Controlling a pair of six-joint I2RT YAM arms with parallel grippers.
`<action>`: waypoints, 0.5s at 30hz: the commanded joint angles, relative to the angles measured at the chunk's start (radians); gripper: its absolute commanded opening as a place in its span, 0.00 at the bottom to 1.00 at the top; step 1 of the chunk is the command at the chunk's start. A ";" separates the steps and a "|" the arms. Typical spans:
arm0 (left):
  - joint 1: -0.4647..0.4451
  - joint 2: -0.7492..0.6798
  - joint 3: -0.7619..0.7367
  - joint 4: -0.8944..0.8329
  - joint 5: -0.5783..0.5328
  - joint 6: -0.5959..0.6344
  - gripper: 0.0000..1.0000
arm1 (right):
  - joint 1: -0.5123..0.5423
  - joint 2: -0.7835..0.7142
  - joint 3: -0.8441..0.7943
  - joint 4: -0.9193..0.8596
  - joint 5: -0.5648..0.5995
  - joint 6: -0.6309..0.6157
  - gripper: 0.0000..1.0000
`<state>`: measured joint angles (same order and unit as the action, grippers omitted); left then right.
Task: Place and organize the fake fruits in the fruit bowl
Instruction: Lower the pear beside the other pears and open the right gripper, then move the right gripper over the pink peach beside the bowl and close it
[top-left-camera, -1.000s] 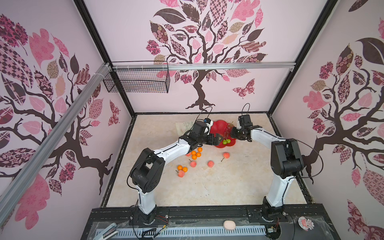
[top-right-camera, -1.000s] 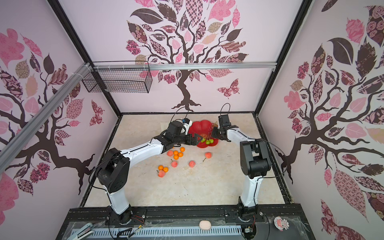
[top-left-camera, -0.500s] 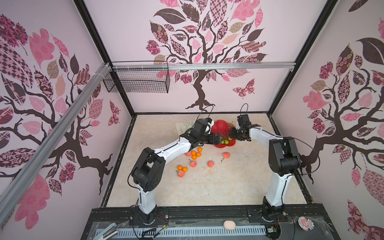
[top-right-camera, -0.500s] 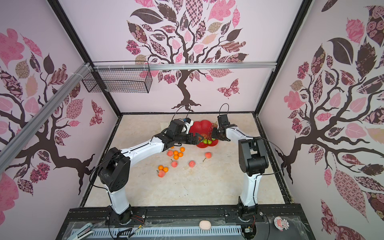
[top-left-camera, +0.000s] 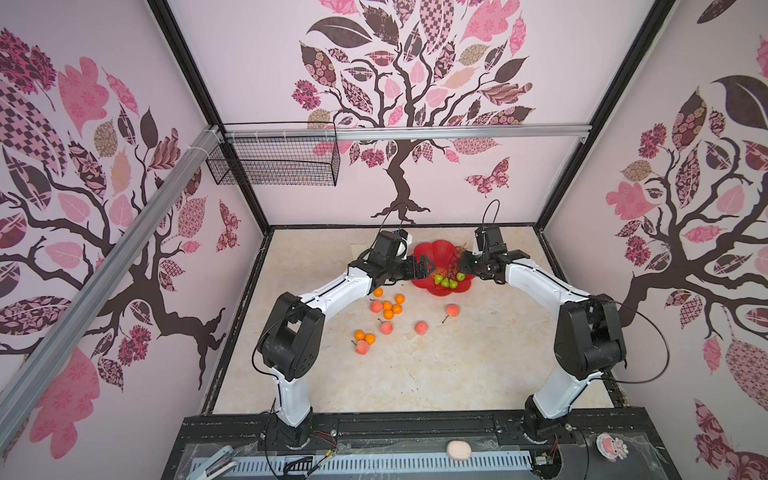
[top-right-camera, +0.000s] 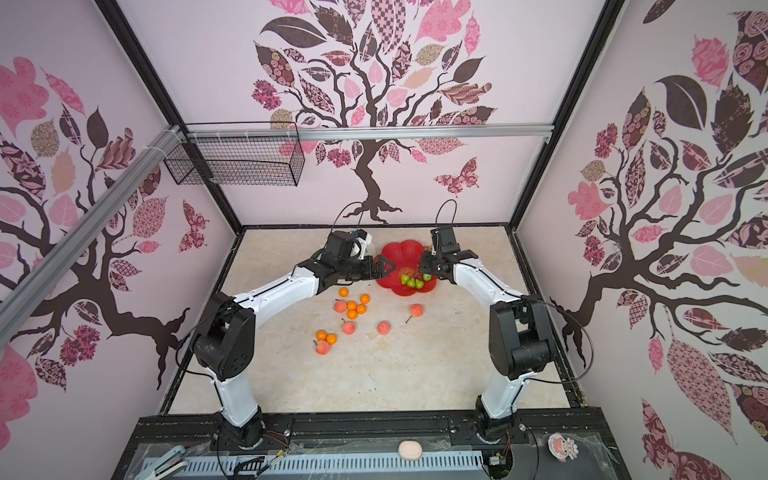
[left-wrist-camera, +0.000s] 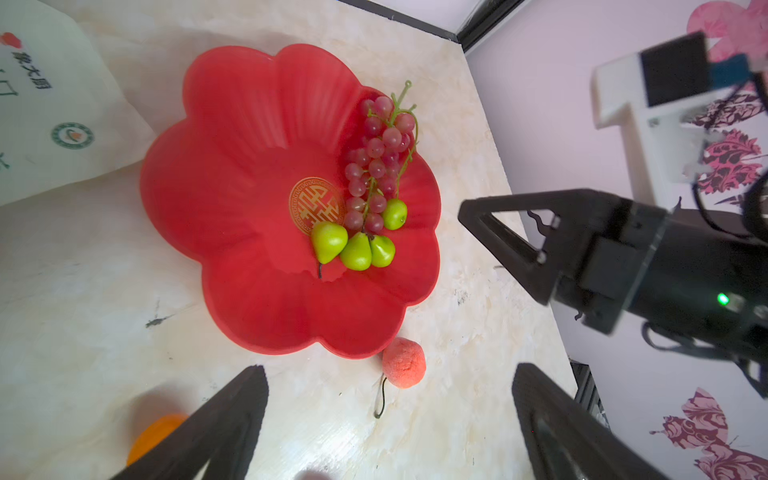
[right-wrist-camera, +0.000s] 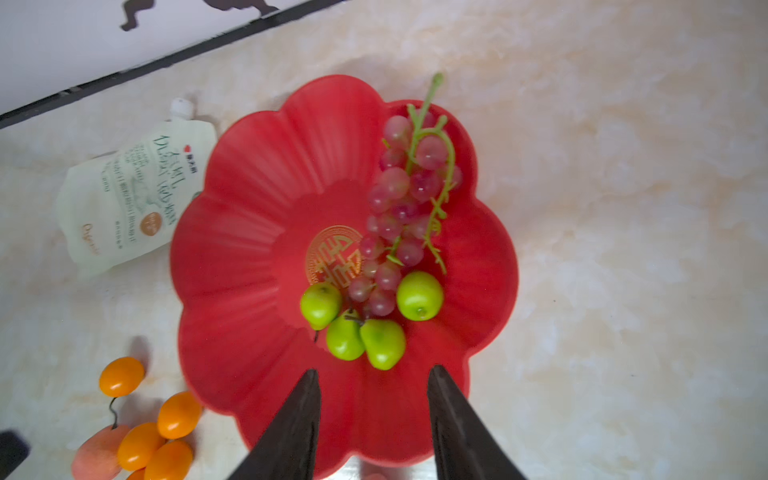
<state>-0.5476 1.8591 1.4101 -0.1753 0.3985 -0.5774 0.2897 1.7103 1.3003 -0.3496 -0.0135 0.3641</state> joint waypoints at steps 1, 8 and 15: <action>0.011 -0.027 0.037 -0.013 0.082 -0.002 0.95 | 0.054 -0.044 -0.010 -0.100 0.042 -0.003 0.46; -0.027 -0.031 0.031 -0.031 0.136 0.045 0.96 | 0.085 -0.147 -0.115 -0.216 0.053 0.031 0.46; -0.170 -0.052 -0.046 -0.028 0.006 0.036 0.96 | 0.084 -0.187 -0.242 -0.197 -0.019 0.029 0.51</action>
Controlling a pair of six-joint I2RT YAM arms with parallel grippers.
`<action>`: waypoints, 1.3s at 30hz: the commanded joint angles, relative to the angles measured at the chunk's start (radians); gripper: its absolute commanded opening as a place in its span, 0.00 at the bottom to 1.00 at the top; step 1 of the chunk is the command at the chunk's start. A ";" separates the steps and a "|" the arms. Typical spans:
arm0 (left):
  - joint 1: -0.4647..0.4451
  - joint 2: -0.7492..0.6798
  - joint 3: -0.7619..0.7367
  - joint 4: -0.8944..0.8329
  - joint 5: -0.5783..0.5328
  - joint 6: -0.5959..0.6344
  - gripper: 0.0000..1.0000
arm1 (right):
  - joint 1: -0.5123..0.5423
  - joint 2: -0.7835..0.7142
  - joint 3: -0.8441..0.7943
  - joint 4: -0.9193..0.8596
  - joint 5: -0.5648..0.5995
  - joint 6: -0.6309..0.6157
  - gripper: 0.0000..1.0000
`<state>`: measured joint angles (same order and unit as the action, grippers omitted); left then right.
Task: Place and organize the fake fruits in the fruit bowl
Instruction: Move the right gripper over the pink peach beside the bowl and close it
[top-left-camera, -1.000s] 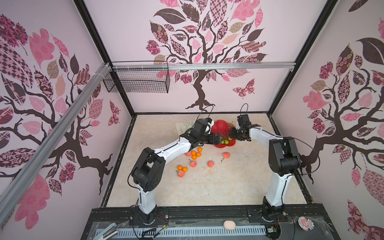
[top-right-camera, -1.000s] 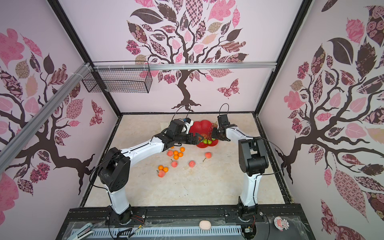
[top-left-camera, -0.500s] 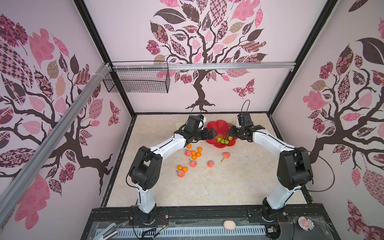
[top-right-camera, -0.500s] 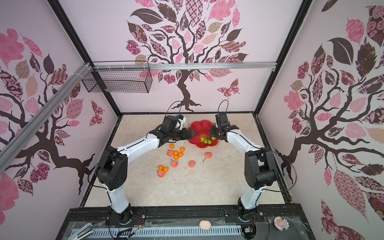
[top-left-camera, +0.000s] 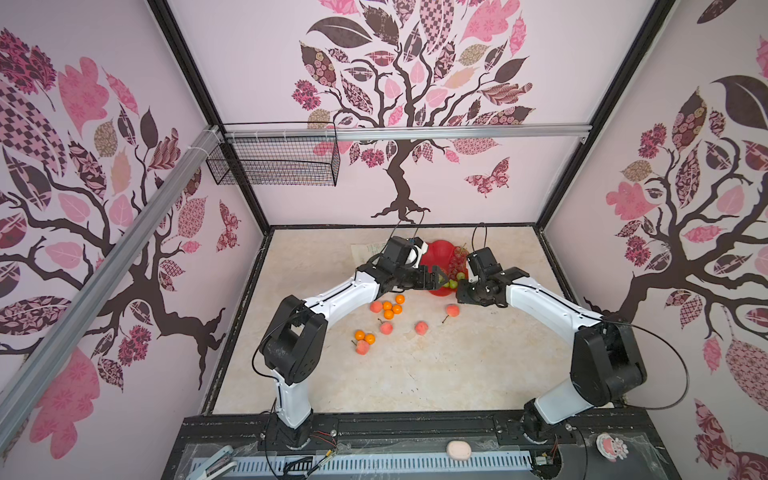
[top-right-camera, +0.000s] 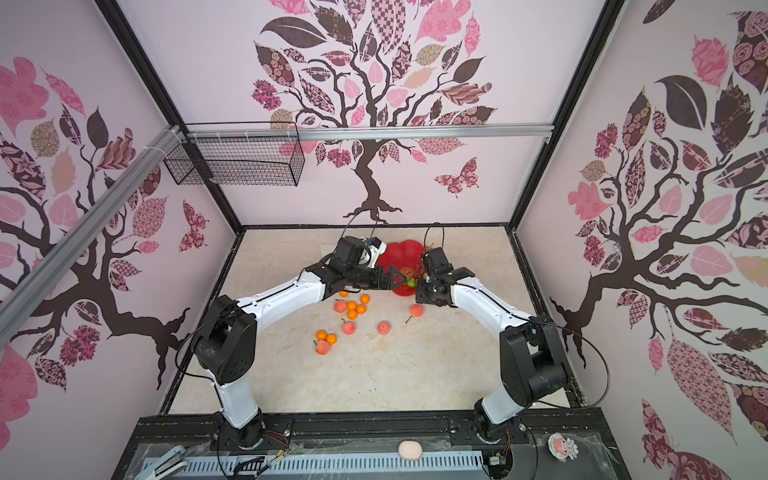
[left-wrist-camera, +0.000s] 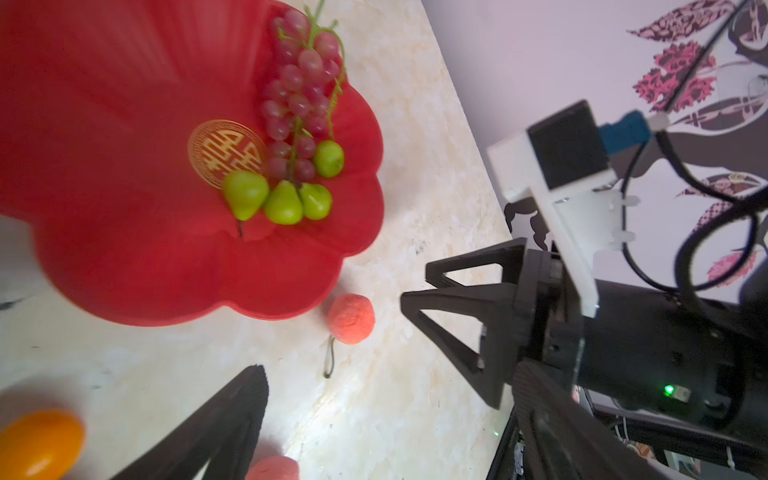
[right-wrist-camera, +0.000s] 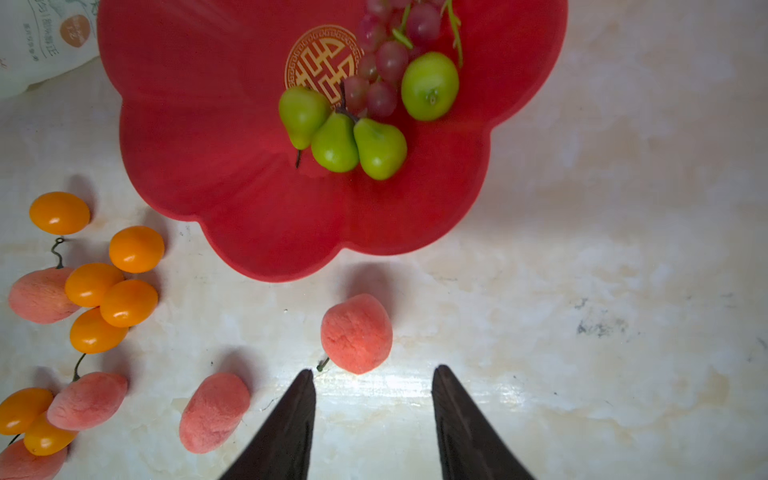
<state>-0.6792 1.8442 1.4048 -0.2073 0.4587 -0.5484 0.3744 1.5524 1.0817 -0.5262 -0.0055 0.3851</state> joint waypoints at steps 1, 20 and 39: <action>-0.053 -0.042 -0.061 0.016 -0.077 -0.008 0.96 | -0.001 -0.031 -0.040 -0.004 -0.036 0.010 0.52; -0.041 -0.087 -0.177 0.095 -0.205 -0.152 0.95 | 0.001 0.113 -0.051 0.101 -0.133 0.020 0.62; 0.047 -0.100 -0.199 0.137 -0.166 -0.197 0.95 | 0.001 0.253 0.052 0.030 -0.099 0.028 0.58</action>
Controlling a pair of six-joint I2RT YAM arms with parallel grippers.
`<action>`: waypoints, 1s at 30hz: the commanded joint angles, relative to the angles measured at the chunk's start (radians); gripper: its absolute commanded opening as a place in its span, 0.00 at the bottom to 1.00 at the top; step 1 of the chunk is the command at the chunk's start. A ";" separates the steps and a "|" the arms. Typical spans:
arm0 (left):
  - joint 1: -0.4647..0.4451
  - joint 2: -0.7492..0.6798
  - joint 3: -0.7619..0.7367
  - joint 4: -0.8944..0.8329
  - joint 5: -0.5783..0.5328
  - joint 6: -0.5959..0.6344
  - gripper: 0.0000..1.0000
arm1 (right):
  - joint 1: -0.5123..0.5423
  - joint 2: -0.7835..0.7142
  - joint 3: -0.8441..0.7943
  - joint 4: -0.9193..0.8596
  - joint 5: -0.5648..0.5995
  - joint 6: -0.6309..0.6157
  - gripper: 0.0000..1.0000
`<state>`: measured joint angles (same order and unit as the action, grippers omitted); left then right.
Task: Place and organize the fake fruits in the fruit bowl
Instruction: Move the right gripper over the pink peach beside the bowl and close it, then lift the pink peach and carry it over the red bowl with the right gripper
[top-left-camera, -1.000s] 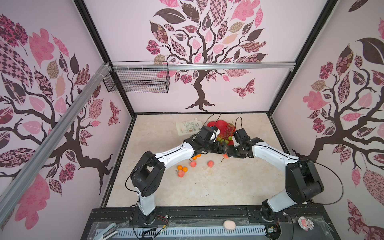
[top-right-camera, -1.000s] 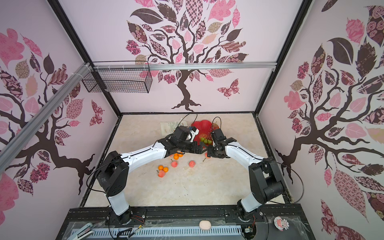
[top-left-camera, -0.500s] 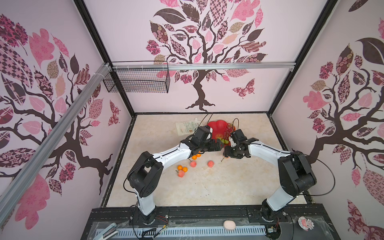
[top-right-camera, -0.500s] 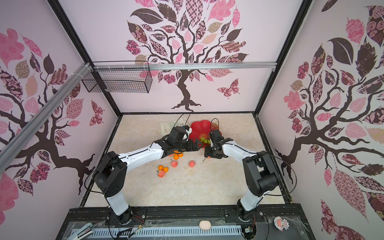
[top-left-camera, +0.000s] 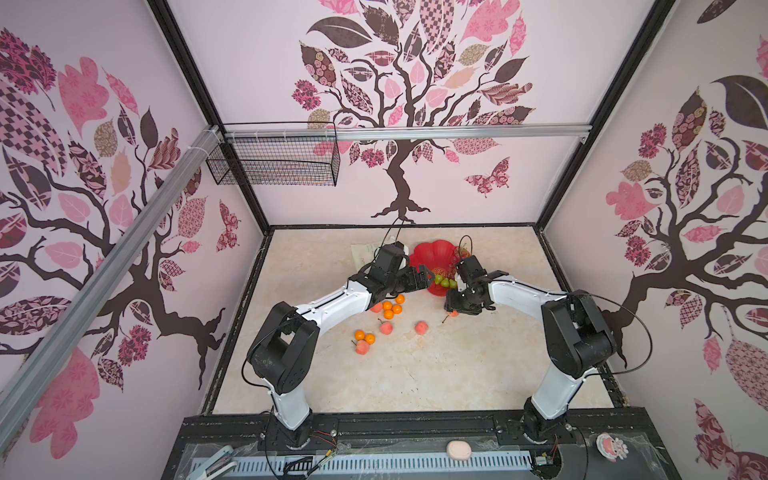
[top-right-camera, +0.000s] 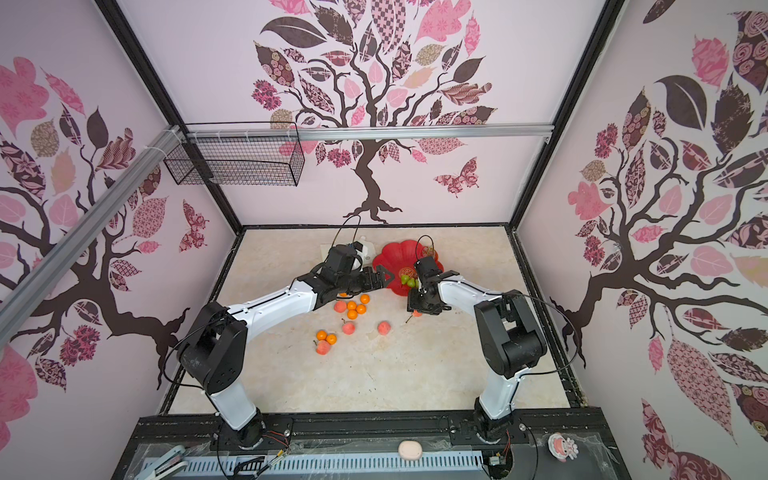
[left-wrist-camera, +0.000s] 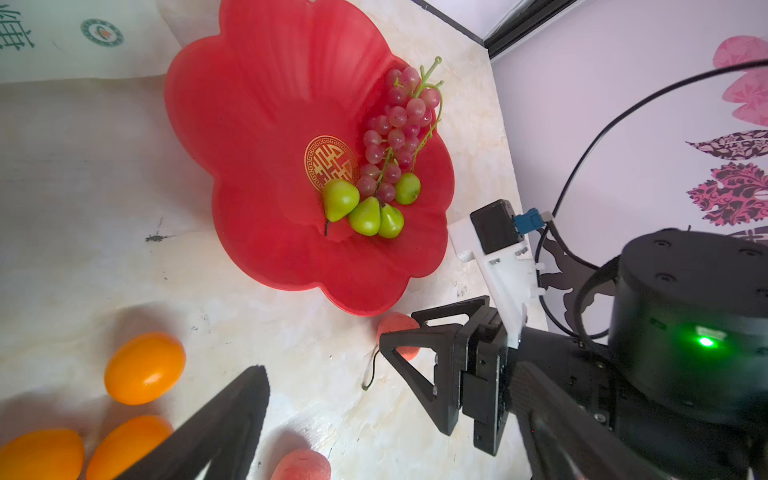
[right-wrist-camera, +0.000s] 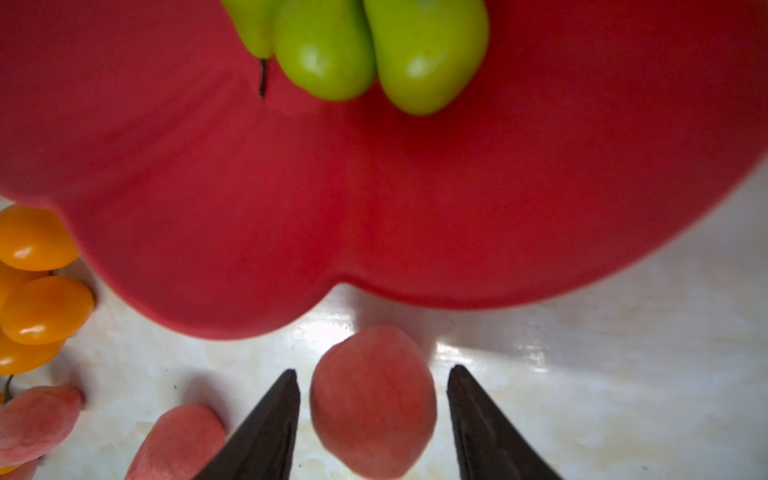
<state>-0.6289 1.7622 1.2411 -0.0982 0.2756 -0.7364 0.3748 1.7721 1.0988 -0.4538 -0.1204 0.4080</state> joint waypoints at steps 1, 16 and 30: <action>-0.003 -0.019 -0.036 0.028 0.017 -0.011 0.95 | 0.001 0.036 0.038 -0.046 0.018 0.004 0.58; -0.003 -0.008 -0.029 0.027 0.030 -0.017 0.95 | 0.003 0.044 0.045 -0.057 0.031 0.008 0.51; 0.005 -0.039 0.011 -0.030 -0.011 0.065 0.94 | 0.003 -0.131 -0.015 -0.088 0.068 0.014 0.48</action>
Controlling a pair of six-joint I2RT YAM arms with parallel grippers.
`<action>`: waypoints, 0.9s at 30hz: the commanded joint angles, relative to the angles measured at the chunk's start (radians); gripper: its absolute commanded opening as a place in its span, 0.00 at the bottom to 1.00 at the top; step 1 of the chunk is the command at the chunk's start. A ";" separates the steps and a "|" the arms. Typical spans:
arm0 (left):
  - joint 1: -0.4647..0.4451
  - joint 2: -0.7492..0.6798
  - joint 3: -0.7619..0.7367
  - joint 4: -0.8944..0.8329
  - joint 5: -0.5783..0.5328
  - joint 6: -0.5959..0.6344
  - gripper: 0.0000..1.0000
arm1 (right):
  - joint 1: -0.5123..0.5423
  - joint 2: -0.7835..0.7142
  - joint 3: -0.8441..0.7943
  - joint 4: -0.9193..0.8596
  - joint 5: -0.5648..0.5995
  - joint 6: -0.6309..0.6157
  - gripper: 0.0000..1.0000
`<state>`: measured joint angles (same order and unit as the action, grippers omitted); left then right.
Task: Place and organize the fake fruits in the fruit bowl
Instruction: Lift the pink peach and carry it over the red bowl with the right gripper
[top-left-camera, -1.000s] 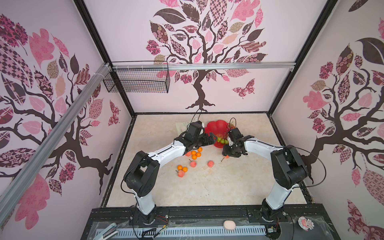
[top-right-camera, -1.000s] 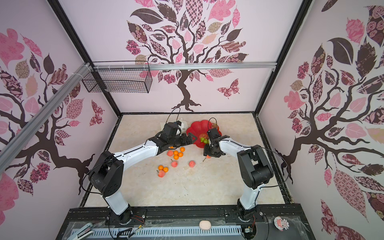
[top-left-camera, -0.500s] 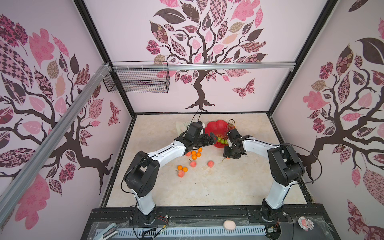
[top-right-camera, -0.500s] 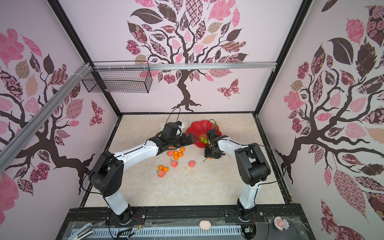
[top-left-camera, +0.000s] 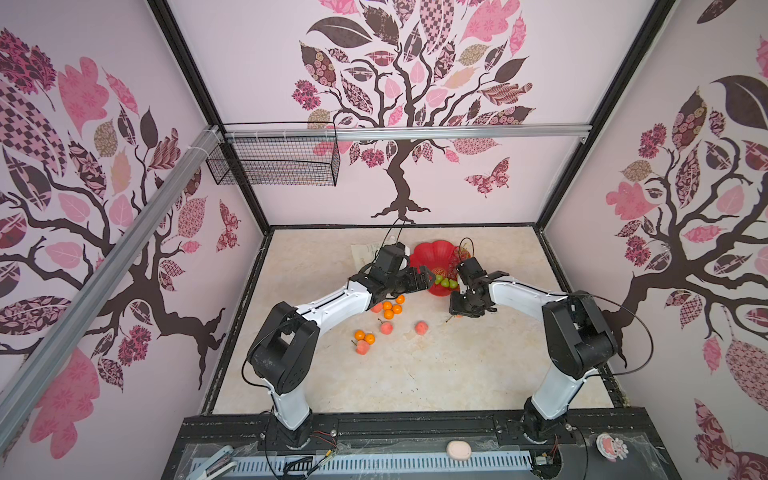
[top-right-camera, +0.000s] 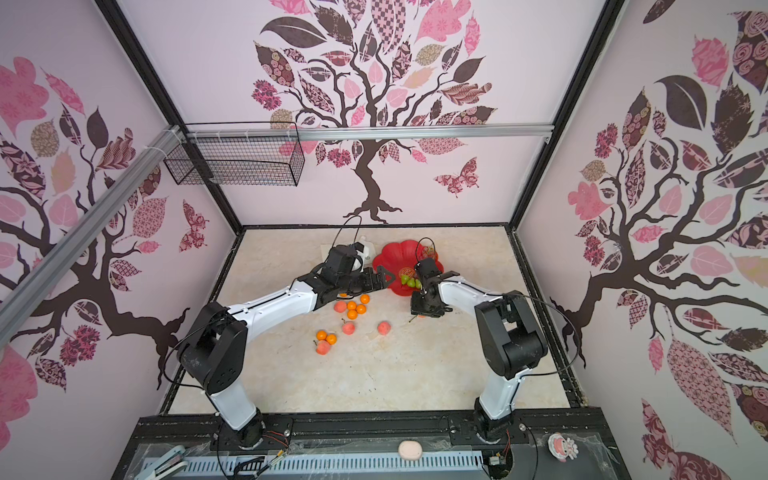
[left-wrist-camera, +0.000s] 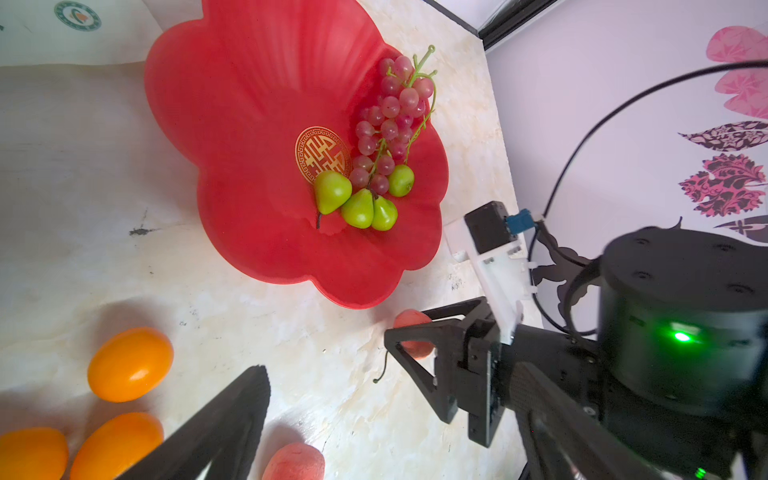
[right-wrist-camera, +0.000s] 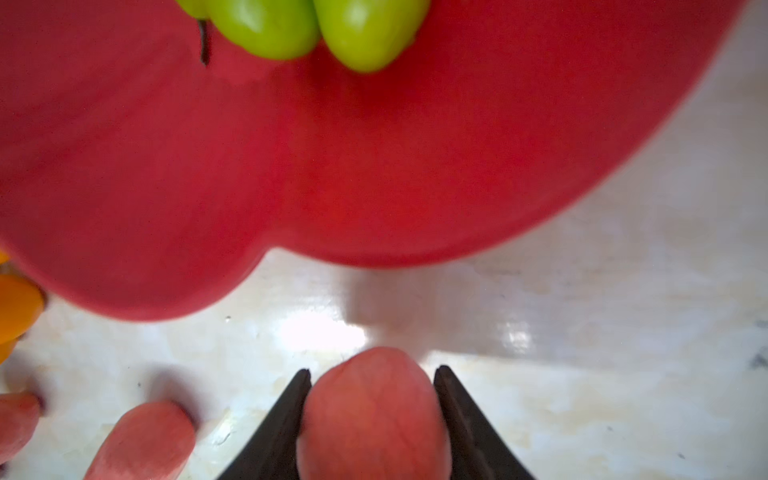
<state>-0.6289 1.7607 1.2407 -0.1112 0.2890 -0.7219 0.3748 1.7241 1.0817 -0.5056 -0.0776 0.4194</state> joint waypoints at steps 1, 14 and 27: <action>0.009 -0.043 0.013 -0.020 -0.030 0.058 0.94 | 0.003 -0.100 0.003 -0.044 0.035 0.001 0.48; 0.099 0.006 0.099 -0.046 0.089 0.141 0.94 | 0.003 -0.117 0.167 -0.077 0.070 -0.020 0.48; 0.297 0.068 0.149 -0.036 0.218 0.077 0.94 | -0.003 0.178 0.489 -0.071 0.044 -0.051 0.49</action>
<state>-0.3450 1.8191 1.3300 -0.1413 0.4805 -0.6445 0.3744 1.8400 1.5055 -0.5560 -0.0383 0.3847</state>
